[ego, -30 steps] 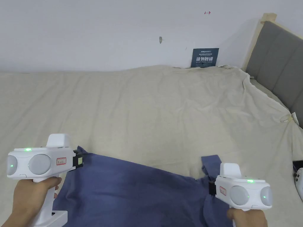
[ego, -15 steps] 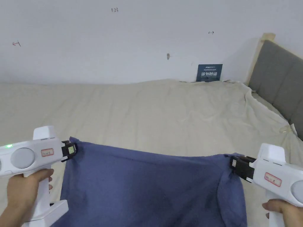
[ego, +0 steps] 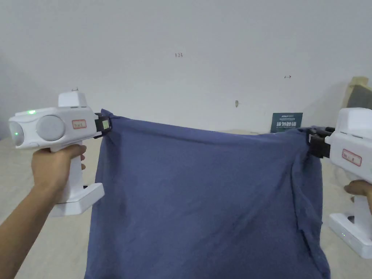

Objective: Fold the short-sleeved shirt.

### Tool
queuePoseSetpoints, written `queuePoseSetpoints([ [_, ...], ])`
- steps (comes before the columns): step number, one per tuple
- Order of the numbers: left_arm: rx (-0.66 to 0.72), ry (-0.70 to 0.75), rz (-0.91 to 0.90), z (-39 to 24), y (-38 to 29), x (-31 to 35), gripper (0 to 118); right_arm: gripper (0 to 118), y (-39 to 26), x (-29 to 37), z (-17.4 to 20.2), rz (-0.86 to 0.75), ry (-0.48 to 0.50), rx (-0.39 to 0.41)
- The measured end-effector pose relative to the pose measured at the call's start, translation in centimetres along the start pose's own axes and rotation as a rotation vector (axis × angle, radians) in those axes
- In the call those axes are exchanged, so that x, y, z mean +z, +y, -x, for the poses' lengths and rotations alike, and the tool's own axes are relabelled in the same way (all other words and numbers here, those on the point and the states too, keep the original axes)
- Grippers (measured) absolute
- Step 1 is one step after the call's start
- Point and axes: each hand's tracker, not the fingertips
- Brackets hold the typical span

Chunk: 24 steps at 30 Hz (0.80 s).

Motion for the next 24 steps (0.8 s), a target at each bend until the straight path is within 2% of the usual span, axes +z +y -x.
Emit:
queuePoseSetpoints([
  [6, -0.053, 0.031, -0.116, -1.0, 7.7, -0.4, 0, 4, 7.6, -2.1, 0.6, -0.123, -0.036, 0.098],
  [16, -0.11, 0.088, -0.257, -3.6, 17.6, -2.9, 0, 4, 18.8, -6.4, 0.5, -0.277, -0.106, 0.143],
  [20, -0.117, 0.103, -0.285, -4.1, 19.3, -4.3, 0, 4, 20.5, -7.5, 0.5, -0.3, -0.118, 0.161],
  [24, -0.143, 0.104, -0.269, -4.0, 17.5, -6.8, 0, 4, 18.6, -9.1, 0.2, -0.296, -0.124, 0.168],
])
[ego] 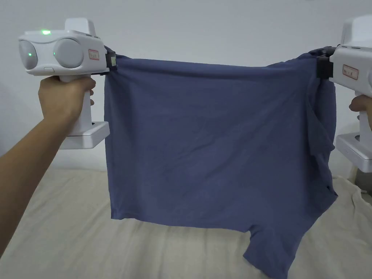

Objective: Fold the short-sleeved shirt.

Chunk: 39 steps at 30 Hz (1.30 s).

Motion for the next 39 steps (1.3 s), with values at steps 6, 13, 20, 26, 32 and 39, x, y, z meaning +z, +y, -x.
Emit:
queuePoseSetpoints([
  [6, -0.026, 0.004, 0.129, -0.7, -9.3, -3.4, 0, 4, -8.4, -0.9, 1.0, 0.092, 0.004, -0.006],
  [13, -0.027, -0.021, 0.262, -1.5, -22.5, -3.5, 0, 4, -20.5, 1.2, 2.9, 0.249, 0.014, -0.028],
  [20, -0.034, -0.038, 0.412, -0.9, -33.6, 2.8, 0, 4, -30.9, 8.8, 4.4, 0.384, 0.063, -0.098],
  [26, -0.023, -0.057, 0.505, 1.3, -40.5, 11.0, 0, 4, -34.9, 17.8, 5.7, 0.441, 0.124, -0.124],
  [32, 0.003, -0.053, 0.579, 3.2, -44.1, 20.7, 0, 4, -35.6, 27.5, 7.1, 0.485, 0.159, -0.151],
  [39, 0.055, -0.027, 0.615, 5.1, -45.8, 29.5, 0, 3, -36.2, 37.2, 8.4, 0.535, 0.172, -0.196],
])
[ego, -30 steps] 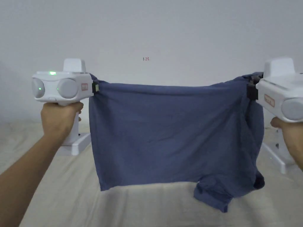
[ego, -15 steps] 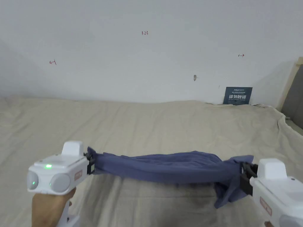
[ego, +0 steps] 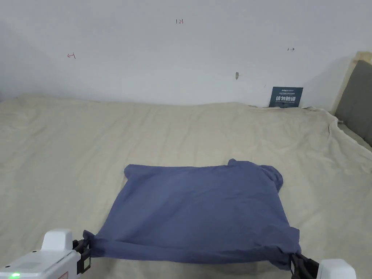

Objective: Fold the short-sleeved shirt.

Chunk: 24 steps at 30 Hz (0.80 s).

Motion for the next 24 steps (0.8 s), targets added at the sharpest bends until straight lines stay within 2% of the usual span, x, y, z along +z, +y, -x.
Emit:
queuePoseSetpoints([
  [7, 0.017, 0.016, 0.06, 1.5, -4.5, 2.8, 0, 3, -4.8, 3.9, 1.3, 0.086, -0.005, -0.042],
  [11, 0.044, 0.033, 0.113, 1.5, -6.0, 1.6, 0, 3, -7.6, 2.3, 1.5, 0.188, -0.028, -0.066],
  [15, 0.033, 0.056, 0.169, 1.2, -7.2, -0.4, 0, 3, -9.9, -0.6, 1.1, 0.28, -0.038, -0.13],
  [18, 0.027, 0.088, 0.226, 1.4, -8.0, -1.8, 0, 3, -11.1, -2.6, 0.8, 0.387, -0.068, -0.137],
  [24, 0.032, 0.11, 0.277, 0.7, -9.6, -2.5, 0, 3, -12.3, -3.8, 0.2, 0.443, -0.079, -0.153],
])
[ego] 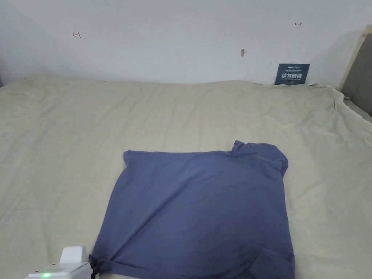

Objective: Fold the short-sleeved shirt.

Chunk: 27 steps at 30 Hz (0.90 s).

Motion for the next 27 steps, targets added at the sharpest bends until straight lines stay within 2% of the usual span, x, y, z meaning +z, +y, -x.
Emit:
queuePoseSetpoints([
  [2, -0.001, 0.007, 0.009, -0.1, 0.5, 0.1, 3, 3, 0.2, 0.3, -0.2, -0.001, 0.007, -0.014],
  [4, 0.047, -0.04, 0.06, 0.0, 1.2, 0.6, 16, 9, 0.7, 0.9, 0.0, 0.007, 0.005, -0.013],
  [6, 0.074, -0.076, 0.063, 0.0, 1.9, 1.5, 50, 52, 1.5, 1.8, 0.1, 0.008, -0.005, 0.003],
  [7, 0.085, -0.079, 0.041, 0.0, 2.4, 2.3, 72, 73, 2.2, 2.6, 0.0, -0.013, 0.005, 0.006],
  [8, 0.097, -0.092, 0.005, -0.1, 2.8, 3.1, 94, 84, 2.9, 3.4, 0.0, -0.054, 0.027, 0.0],
  [9, 0.103, -0.107, -0.049, -0.4, 3.4, 4.3, 103, 84, 3.9, 4.6, 0.0, -0.099, 0.045, -0.011],
  [10, 0.12, -0.122, -0.106, -0.7, 4.2, 5.5, 107, 84, 5.0, 5.8, 0.0, -0.141, 0.052, -0.016],
  [16, 0.101, -0.207, -0.356, -2.5, 9.0, 12.4, 107, 84, 11.0, 13.5, 1.1, -0.437, 0.077, 0.02],
  [19, 0.067, -0.185, -0.445, -3.6, 10.4, 14.4, 106, 84, 12.6, 16.0, 1.6, -0.541, 0.059, 0.045],
  [21, 0.043, -0.153, -0.509, -4.3, 10.7, 15.2, 100, 84, 13.0, 16.9, 2.0, -0.593, 0.032, 0.058],
  [24, 0.022, -0.077, -0.576, -5.2, 10.8, 15.4, 92, 83, 13.3, 17.6, 2.5, -0.652, -0.029, 0.083],
  [25, 0.022, -0.062, -0.581, -5.5, 10.7, 15.5, 86, 81, 13.3, 17.7, 2.6, -0.654, -0.033, 0.085],
  [27, 0.023, -0.074, -0.597, -5.7, 10.5, 15.6, 60, 67, 13.4, 17.8, 2.6, -0.662, -0.031, 0.089],
])
